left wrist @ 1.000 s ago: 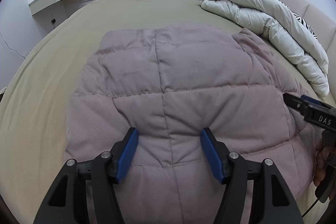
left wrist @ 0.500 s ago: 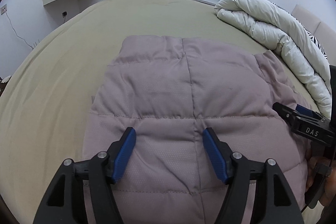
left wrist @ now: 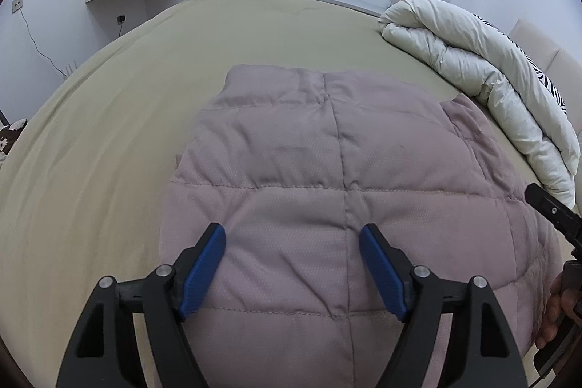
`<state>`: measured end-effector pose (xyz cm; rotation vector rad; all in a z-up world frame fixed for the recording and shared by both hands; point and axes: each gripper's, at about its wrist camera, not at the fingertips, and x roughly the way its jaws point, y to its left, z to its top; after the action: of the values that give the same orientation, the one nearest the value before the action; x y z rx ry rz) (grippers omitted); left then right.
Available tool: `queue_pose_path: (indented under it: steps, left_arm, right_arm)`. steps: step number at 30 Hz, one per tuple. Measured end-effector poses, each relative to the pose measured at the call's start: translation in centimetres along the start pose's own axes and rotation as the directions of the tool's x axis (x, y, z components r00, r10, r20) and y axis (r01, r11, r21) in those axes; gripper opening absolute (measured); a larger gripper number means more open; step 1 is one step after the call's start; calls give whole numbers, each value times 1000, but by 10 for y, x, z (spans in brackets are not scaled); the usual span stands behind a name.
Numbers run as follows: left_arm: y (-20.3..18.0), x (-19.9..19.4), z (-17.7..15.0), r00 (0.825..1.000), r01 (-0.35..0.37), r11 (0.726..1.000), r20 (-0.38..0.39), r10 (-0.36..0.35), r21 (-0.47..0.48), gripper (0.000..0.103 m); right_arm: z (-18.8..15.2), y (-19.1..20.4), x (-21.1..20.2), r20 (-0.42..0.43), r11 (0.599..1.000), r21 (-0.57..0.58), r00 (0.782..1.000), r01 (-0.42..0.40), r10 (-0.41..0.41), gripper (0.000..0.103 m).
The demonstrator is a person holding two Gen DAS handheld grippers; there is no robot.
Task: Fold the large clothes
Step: 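Grasp the coat hem edge with both grippers, then lift the hem with both grippers and fold it over toward the collar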
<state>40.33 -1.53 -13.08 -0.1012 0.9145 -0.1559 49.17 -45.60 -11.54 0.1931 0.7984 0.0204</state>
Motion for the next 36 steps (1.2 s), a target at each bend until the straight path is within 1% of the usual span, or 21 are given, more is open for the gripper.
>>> queue_pose_path:
  steps: [2,5,7,8,9,11,13,14,16,18,19,20,22,24,25,27,29,31,32,34,36]
  left_arm:
    - [7,-10,0,1000,12,1000,15,-12,-28,79]
    - [28,-32,1,996,-11,997,85,18,-81,79]
    - [49,-43,3,991,-39,991,125,55,-127,85]
    - [60,-46,5,988,-49,988,137,69,-145,93]
    - [73,-48,8,987,-49,986,144,73,-162,97]
    - [87,-43,13,991,-42,986,119,62,-163,98]
    - [92,-33,17,997,-5,993,75,15,-122,98]
    - [93,-27,18,998,27,995,52,-22,-97,98]
    - [89,-14,16,996,85,992,-2,-86,-89,99]
    - [87,-4,11,990,130,986,-42,-135,-106,99]
    - [86,1,9,985,154,981,-60,-161,-117,99]
    - [85,6,7,979,178,976,-78,-188,-129,99]
    - [80,17,3,963,224,965,-118,-241,-138,99]
    - [76,26,-1,953,243,961,-151,-262,-131,99]
    - [76,31,-2,946,255,956,-166,-277,-144,99]
    - [86,39,0,928,298,932,-166,-333,-205,98]
    - [97,45,3,909,336,903,-160,-385,-267,92]
    - [106,50,5,888,369,879,-165,-430,-302,89]
    - [106,53,6,880,381,874,-171,-443,-303,89]
    - [104,57,7,873,388,875,-187,-450,-289,89]
    - [105,62,9,861,401,866,-198,-468,-300,90]
  right_arm:
    - [0,-10,-16,35,1000,12,999,2,-3,103]
    - [-7,-23,-49,57,999,39,998,22,-24,103]
    - [-5,-43,-64,82,998,53,996,29,-33,103]
    - [-3,-53,-70,87,998,56,995,35,-40,103]
    - [-2,-65,-75,85,997,61,995,41,-47,103]
    - [-2,-88,-78,64,996,85,997,29,-35,103]
    - [-6,-112,-77,37,990,143,999,-2,-3,103]
    - [-8,-126,-77,20,983,185,1000,-19,16,103]
    - [-14,-152,-70,-16,962,268,998,-58,65,103]
    - [-21,-174,-60,-49,944,321,994,-78,99,103]
    - [-24,-180,-53,-70,938,334,990,-92,122,103]
    - [-28,-186,-43,-103,929,351,981,-120,165,103]
    - [-35,-188,-26,-174,915,369,955,-163,240,103]
    - [-37,-186,-20,-206,935,315,950,-164,236,103]
    - [-37,-187,-17,-221,938,301,944,-173,245,103]
    - [-38,-192,-13,-228,929,313,934,-196,275,103]
    - [-37,-199,-10,-218,914,330,923,-235,316,103]
    - [-39,-205,-5,-227,900,338,904,-275,361,103]
    - [-41,-208,-3,-231,893,340,894,-295,384,103]
    - [-42,-214,6,-251,888,342,881,-307,401,103]
    - [-41,-217,12,-266,886,350,875,-304,405,103]
